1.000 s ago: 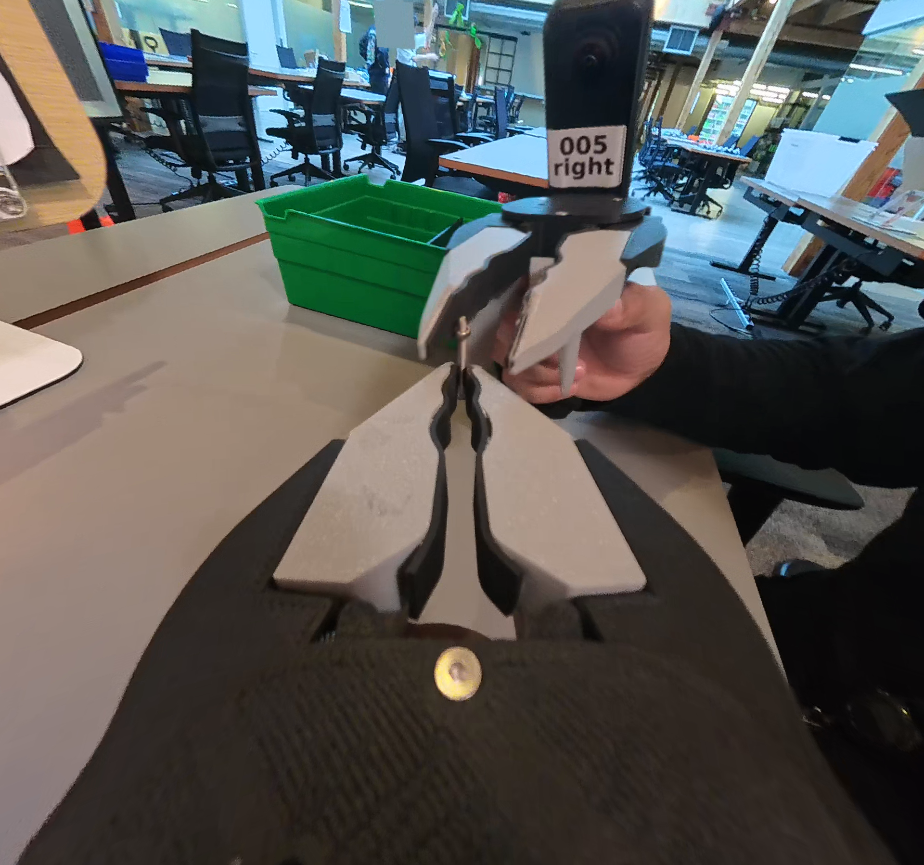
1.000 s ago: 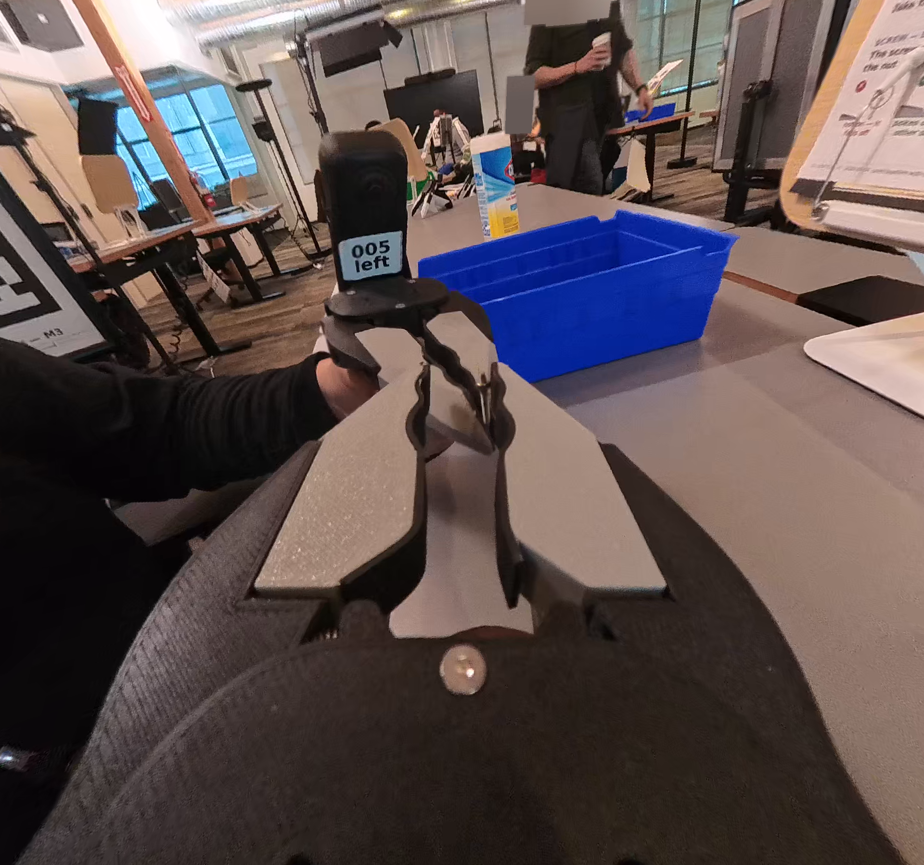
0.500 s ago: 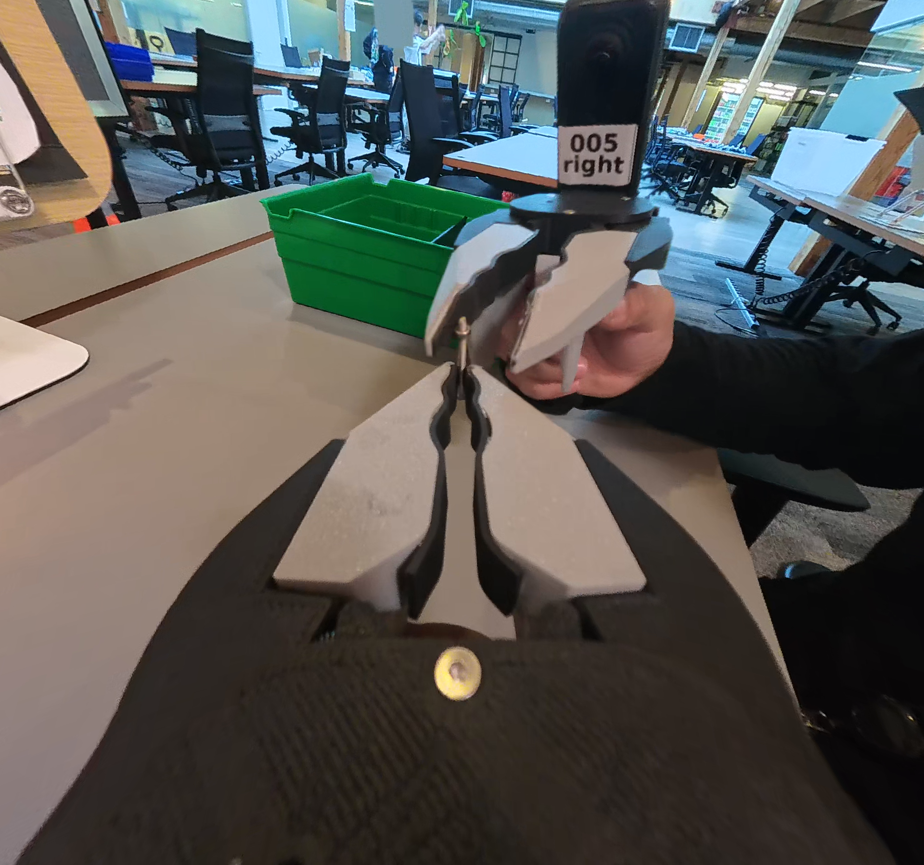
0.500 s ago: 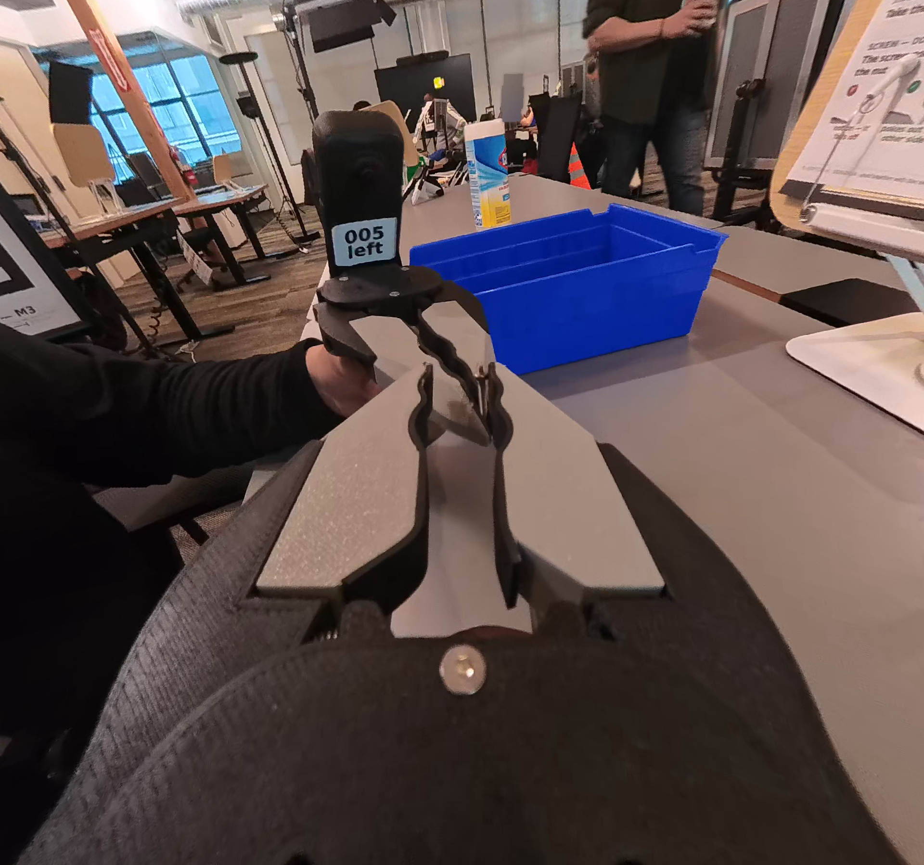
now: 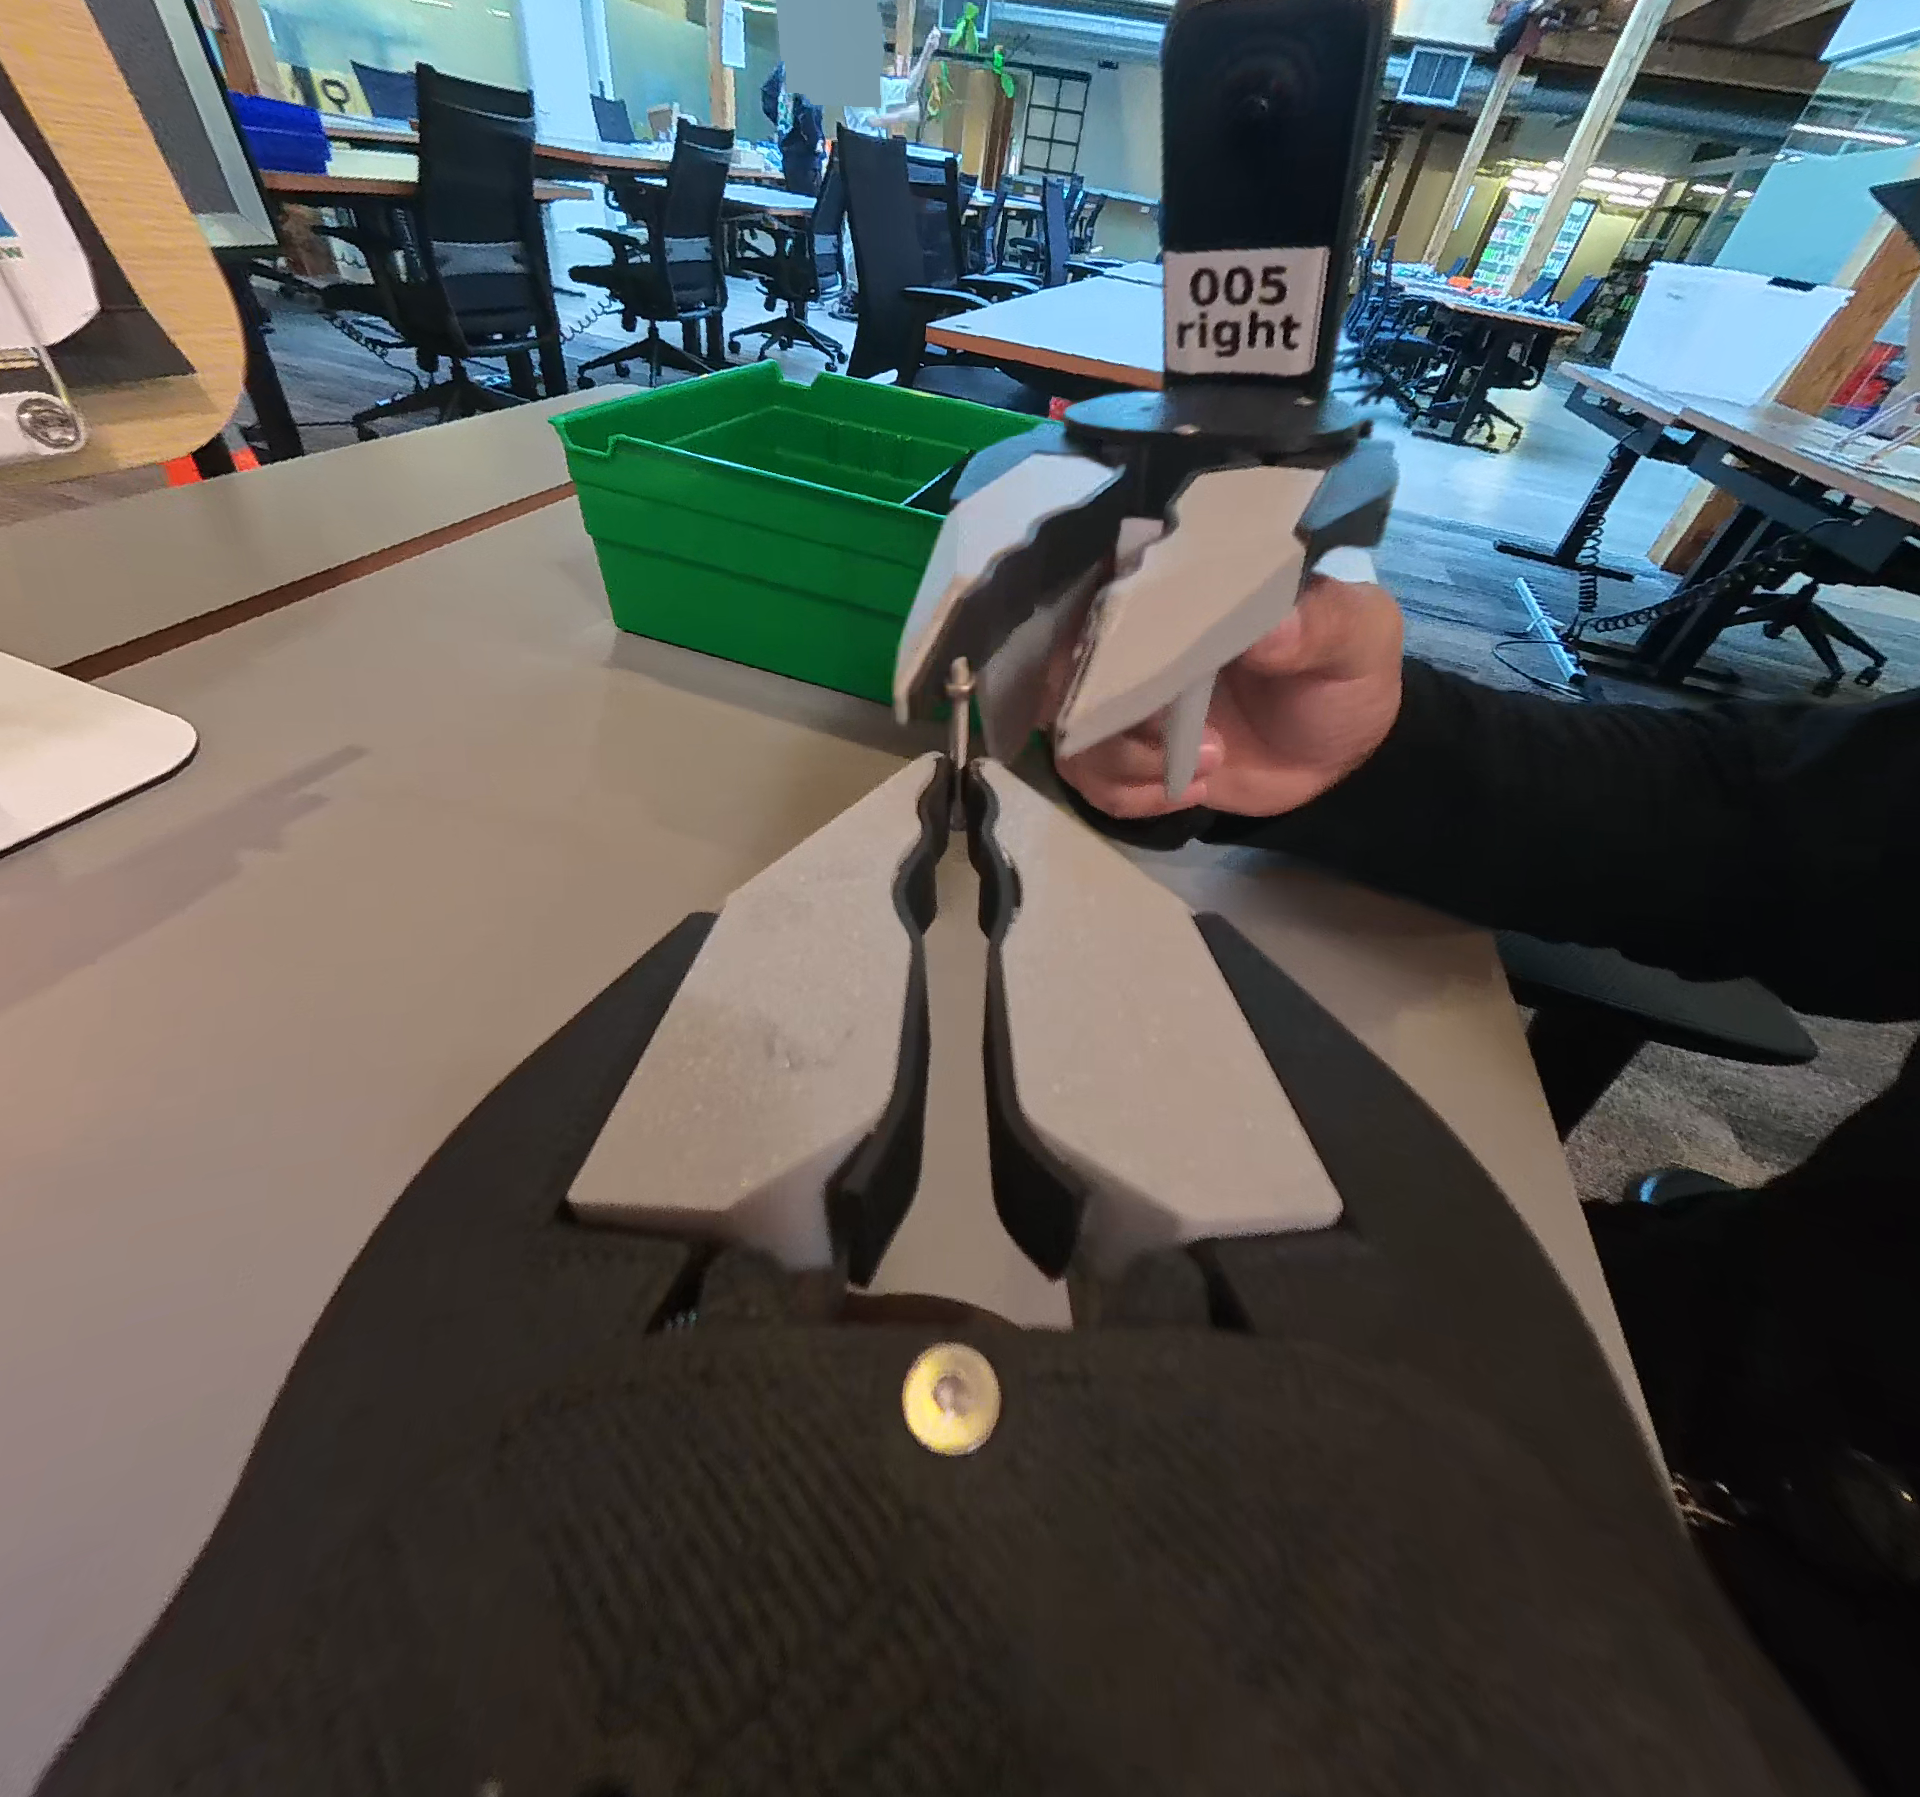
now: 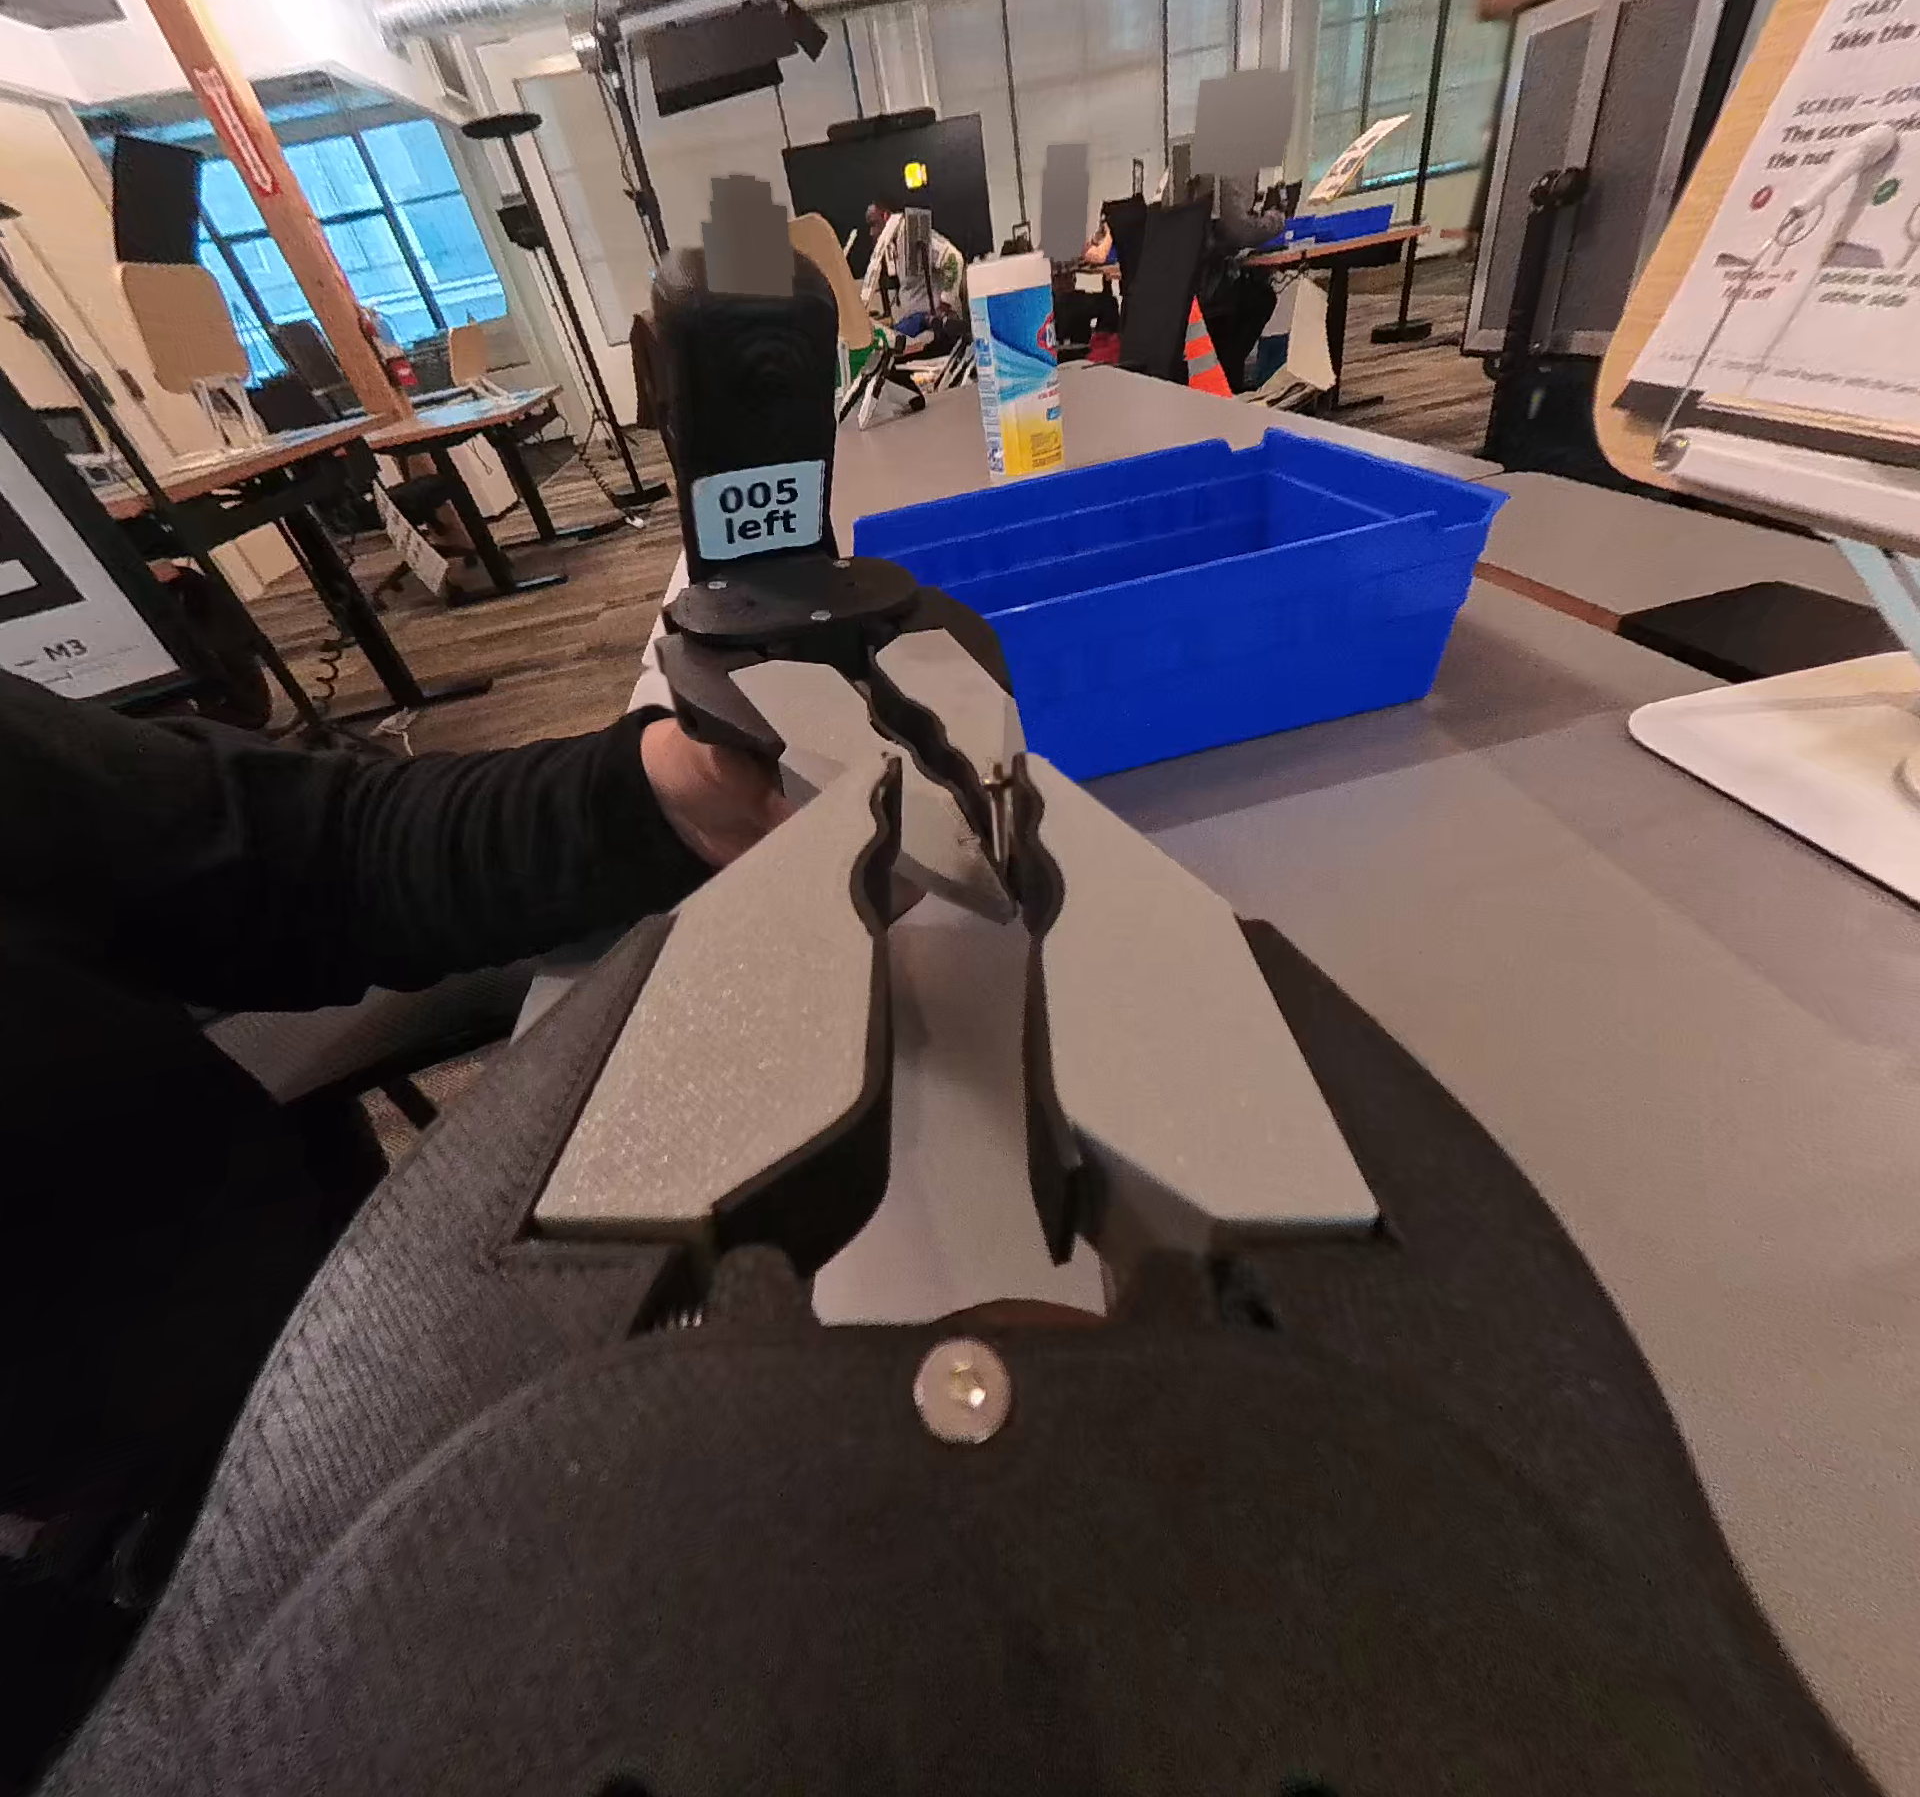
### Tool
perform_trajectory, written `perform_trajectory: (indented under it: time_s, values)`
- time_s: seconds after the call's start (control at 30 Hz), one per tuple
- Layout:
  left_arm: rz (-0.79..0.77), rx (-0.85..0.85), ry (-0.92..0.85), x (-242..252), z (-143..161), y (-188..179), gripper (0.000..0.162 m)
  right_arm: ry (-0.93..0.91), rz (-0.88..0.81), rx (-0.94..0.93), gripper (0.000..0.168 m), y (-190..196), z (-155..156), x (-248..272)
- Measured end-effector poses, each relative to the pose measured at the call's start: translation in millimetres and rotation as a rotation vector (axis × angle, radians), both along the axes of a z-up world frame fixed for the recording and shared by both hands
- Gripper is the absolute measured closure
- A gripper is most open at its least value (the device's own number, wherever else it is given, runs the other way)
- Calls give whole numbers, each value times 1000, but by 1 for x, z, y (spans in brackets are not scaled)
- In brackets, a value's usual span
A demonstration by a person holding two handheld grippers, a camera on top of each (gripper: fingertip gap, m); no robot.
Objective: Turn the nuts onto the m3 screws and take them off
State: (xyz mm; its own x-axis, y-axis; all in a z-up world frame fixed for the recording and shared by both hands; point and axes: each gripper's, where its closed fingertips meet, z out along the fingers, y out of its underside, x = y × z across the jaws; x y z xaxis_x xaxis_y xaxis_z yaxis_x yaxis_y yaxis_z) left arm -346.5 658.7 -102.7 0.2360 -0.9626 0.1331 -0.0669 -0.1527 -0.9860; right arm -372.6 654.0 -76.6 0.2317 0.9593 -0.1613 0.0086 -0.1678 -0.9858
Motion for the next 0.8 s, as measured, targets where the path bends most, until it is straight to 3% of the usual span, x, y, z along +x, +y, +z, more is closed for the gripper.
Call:
perform_trajectory:
  time_s: [0.2,0.57,0.7,0.8]
  values:
    - [-11,8,20,4,-4,-3,162,-27,26,-16,137,-5,-9,-18]
    - [2,-2,2,0,-1,1,162,4,1,-2,148,-1,0,0]
    - [-10,8,15,4,-3,-3,162,-7,16,-17,138,-4,-5,-18]
    - [0,6,16,3,-4,-1,162,-46,-8,1,141,-2,-9,-16]
